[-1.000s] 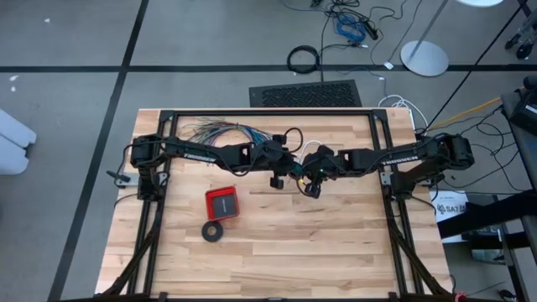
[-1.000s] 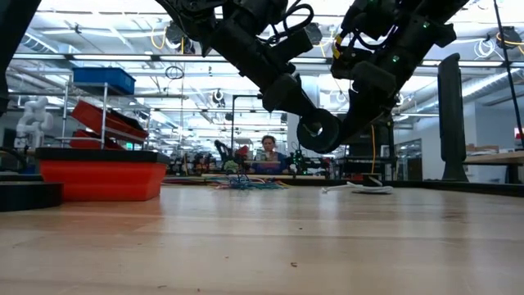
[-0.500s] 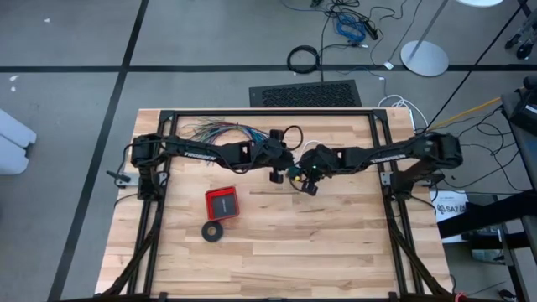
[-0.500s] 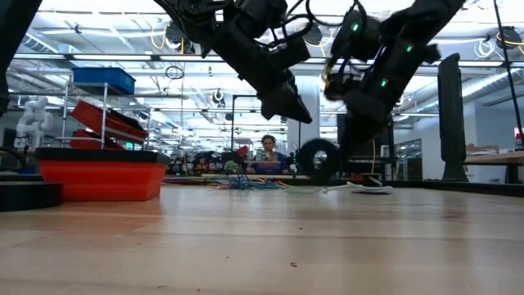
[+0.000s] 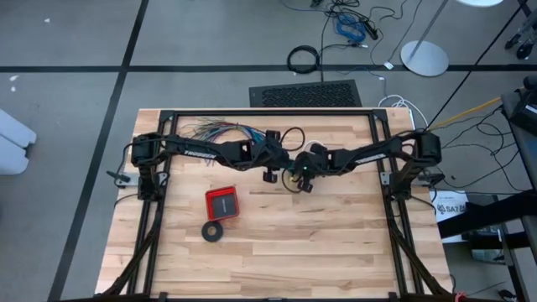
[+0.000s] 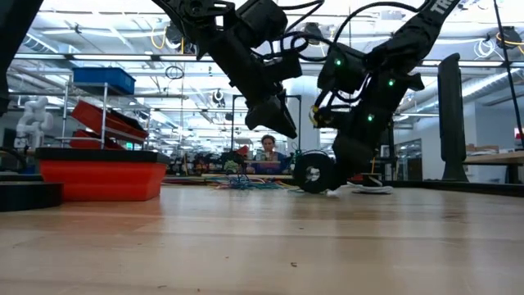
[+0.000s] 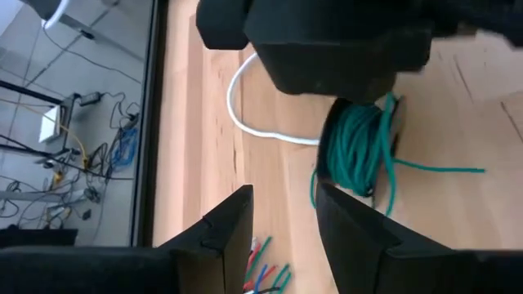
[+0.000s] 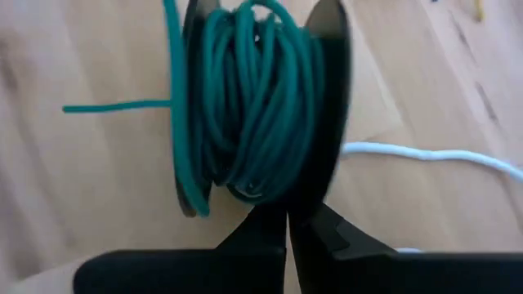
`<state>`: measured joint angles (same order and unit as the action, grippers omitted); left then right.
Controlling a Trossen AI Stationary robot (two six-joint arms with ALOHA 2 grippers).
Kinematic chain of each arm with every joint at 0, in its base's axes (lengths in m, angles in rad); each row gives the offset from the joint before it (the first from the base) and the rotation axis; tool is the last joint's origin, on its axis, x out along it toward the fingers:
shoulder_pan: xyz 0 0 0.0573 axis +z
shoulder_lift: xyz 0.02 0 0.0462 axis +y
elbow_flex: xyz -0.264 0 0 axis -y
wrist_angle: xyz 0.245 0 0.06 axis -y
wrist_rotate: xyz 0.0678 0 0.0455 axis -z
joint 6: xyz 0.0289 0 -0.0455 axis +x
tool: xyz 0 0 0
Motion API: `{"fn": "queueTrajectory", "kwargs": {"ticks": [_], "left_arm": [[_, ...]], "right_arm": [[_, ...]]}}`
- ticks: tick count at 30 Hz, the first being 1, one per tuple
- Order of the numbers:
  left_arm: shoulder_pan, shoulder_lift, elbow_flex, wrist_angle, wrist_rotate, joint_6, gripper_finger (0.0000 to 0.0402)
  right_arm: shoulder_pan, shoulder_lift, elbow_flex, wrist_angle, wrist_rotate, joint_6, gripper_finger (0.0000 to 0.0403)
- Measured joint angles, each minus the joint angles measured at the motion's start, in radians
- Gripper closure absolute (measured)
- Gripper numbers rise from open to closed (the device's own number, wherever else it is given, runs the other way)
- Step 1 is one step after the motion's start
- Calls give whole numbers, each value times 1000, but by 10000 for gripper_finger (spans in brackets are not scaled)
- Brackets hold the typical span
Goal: Coil cords
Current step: Coil the green wire onto the spool, then return to Home Position
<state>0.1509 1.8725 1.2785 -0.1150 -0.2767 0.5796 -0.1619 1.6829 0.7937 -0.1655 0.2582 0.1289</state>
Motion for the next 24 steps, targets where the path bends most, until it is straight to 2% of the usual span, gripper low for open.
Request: {"fn": "queueTrajectory", "kwargs": {"ticks": [8, 13, 17, 24], "left_arm": [[1, 0, 0, 0, 11, -23, 259], [0, 0, 0, -13, 11, -24, 259], [0, 0, 0, -27, 11, -24, 259], [0, 0, 0, -30, 10, -24, 259]], "right_arm": [[6, -5, 0, 30, 39, -3, 401], [7, -49, 0, 23, 59, -18, 376], [26, -79, 0, 20, 38, -99, 358], [48, -71, 0, 27, 90, -116, 362]]}}
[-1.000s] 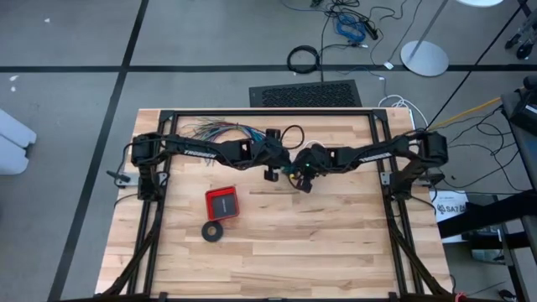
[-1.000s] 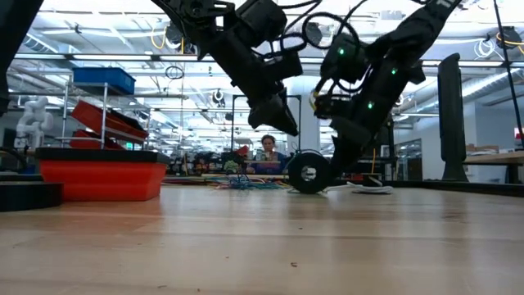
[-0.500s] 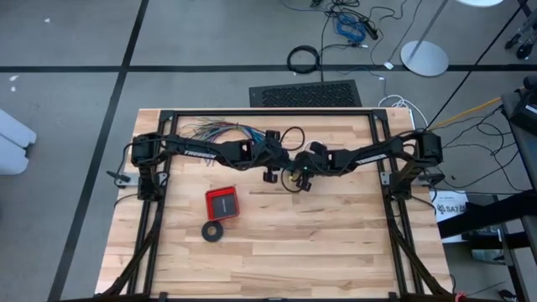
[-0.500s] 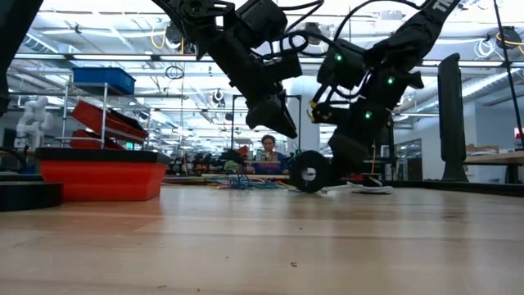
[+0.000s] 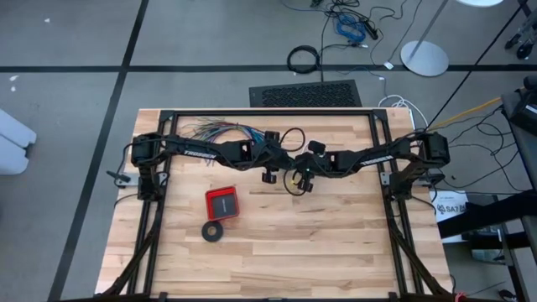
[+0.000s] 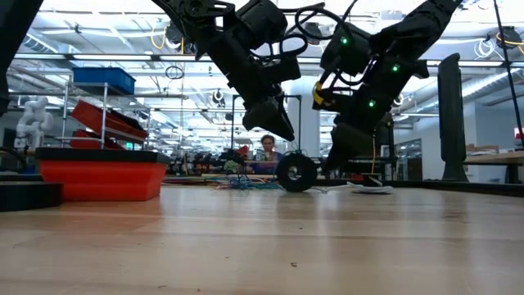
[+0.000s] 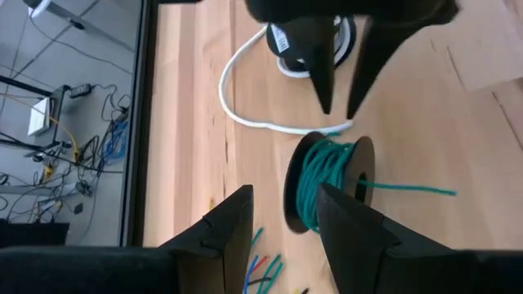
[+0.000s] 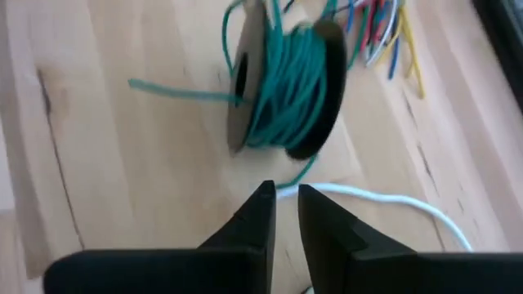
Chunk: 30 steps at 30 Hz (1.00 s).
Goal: Coil cords
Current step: Return to Home Position
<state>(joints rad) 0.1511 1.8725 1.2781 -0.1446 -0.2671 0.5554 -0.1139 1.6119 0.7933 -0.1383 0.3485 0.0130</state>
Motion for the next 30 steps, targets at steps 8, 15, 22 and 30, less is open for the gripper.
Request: {"fn": "queueTrajectory", "kwargs": {"ticks": [8, 15, 22, 30], "left_arm": [[0, -2, -1, -67, -92, -18, 259], [15, -76, -1, -88, -95, -24, 259], [39, -218, -15, -116, 12, -23, 259], [39, -375, -29, -298, 12, -49, 259]], "right_arm": [[39, -6, 0, 61, 21, 4, 308], [70, -32, 0, 16, 84, 38, 224], [100, -162, -1, -56, 152, 48, 198], [180, -398, -1, -218, 234, 64, 206]]}}
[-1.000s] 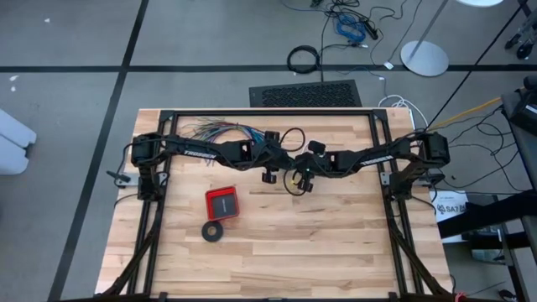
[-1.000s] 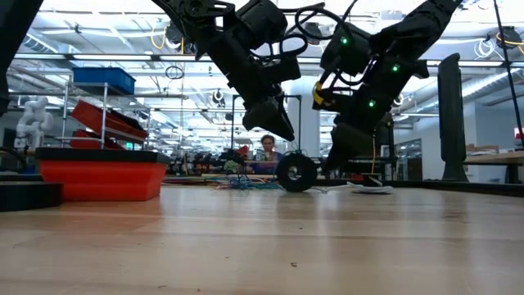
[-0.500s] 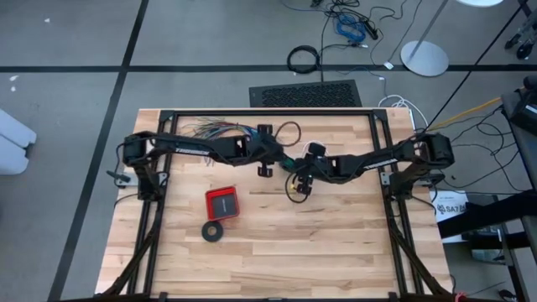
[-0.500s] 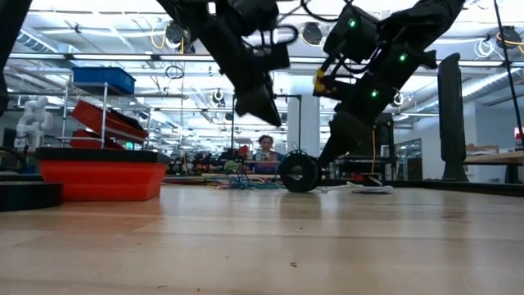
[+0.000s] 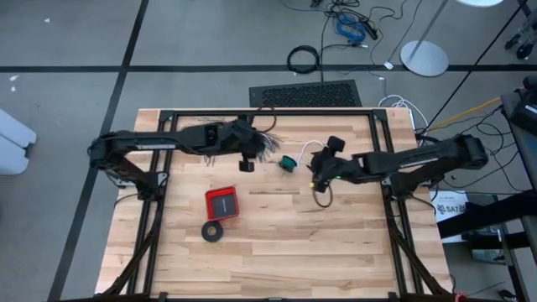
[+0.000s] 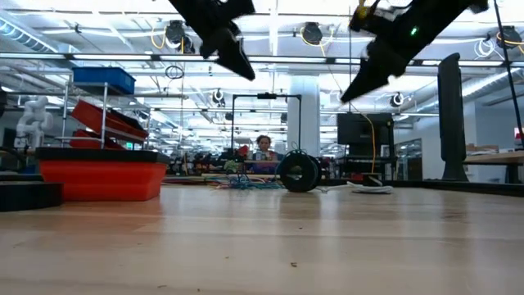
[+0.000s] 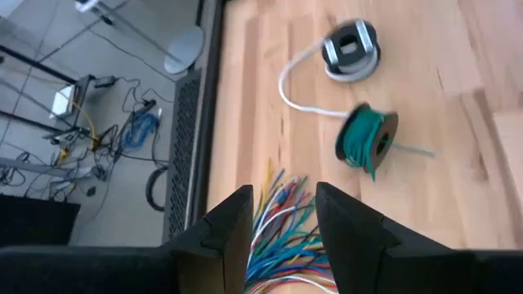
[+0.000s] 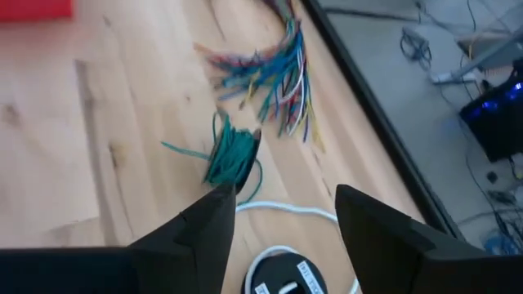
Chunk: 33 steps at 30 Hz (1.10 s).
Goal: Coil cords
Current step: Return to Home Position
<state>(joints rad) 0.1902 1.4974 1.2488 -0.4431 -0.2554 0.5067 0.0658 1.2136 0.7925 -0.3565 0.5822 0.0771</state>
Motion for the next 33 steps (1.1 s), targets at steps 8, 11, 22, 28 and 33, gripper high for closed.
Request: {"fn": "queueTrajectory", "kwargs": {"ticks": [8, 11, 22, 28, 33], "left_arm": [[-8, -224, -33, -10, 19, -110, 259], [-20, -350, -117, 49, 19, -133, 259], [-66, -893, -642, 399, 18, -234, 259], [-82, -1114, -869, 546, 17, -292, 259], [-93, -1251, -1043, 728, 16, -308, 259]], "right_arm": [[92, -260, 0, -118, 36, -10, 206], [136, -385, 0, -149, 52, -18, 206], [254, -731, 0, -141, 50, -115, 206], [284, -807, -54, -85, 44, -165, 206], [310, -883, -201, 101, 10, -234, 206]]}}
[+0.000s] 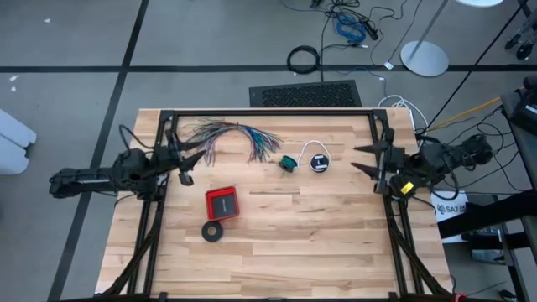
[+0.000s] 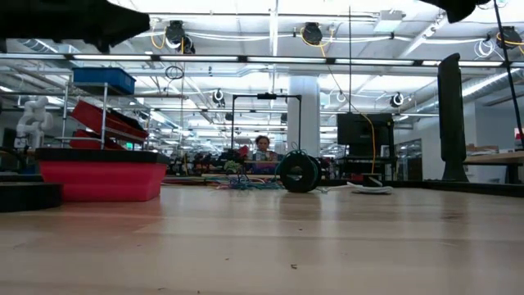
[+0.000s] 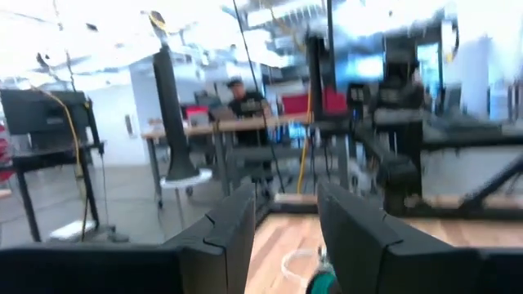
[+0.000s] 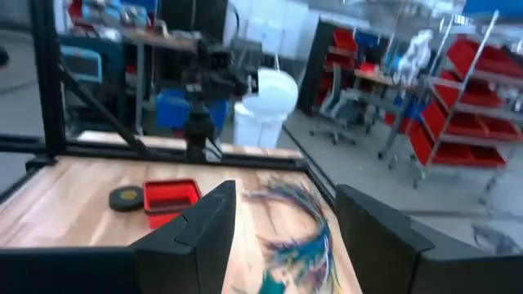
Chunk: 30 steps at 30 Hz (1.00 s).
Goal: Coil cords
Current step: Return to Home Position
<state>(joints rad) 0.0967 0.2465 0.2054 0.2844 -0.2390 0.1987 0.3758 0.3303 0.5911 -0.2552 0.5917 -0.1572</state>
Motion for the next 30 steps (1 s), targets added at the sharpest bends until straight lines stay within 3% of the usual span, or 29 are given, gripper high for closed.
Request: {"fn": "queueTrajectory", "kwargs": {"ticks": [7, 13, 23, 30], "left_arm": [[-1, -118, -196, 170, -1, -21, 259], [-1, -131, -198, 116, 3, -41, 259], [-1, -132, -198, 75, 3, -33, 259], [-1, -132, -198, 0, 1, -44, 259]], "right_arm": [[8, -159, -204, 194, -16, -49, 206], [8, -328, -312, 235, 17, -56, 206], [8, -329, -460, 336, 43, -86, 206], [8, -329, -471, 197, 89, -20, 206]]}}
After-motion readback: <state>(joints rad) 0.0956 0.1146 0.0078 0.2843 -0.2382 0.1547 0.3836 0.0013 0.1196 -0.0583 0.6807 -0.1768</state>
